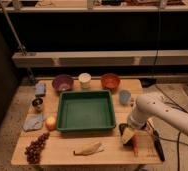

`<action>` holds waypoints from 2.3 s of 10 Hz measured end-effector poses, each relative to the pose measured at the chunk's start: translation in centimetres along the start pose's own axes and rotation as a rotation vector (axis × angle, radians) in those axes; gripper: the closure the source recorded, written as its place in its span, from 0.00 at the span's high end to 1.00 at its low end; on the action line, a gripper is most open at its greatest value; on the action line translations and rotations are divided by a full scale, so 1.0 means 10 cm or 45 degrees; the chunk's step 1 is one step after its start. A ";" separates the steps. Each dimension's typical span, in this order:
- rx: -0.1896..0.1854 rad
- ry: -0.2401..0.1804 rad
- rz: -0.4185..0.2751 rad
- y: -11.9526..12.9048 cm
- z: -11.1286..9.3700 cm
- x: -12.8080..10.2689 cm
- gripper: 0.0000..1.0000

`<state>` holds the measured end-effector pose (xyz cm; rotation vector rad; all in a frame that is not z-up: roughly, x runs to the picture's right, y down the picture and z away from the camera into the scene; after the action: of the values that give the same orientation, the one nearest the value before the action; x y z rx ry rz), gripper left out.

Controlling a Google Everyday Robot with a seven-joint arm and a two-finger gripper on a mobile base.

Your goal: Wipe tray with eraser

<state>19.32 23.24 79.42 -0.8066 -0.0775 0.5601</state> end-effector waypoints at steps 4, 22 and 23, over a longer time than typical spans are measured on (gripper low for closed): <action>0.002 -0.004 0.000 0.04 0.03 0.00 0.64; 0.027 -0.074 -0.113 0.11 -0.58 -0.23 0.01; 0.027 -0.103 -0.188 0.18 -0.87 -0.31 0.09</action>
<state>18.24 16.91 72.54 -0.7508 -0.2036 0.4528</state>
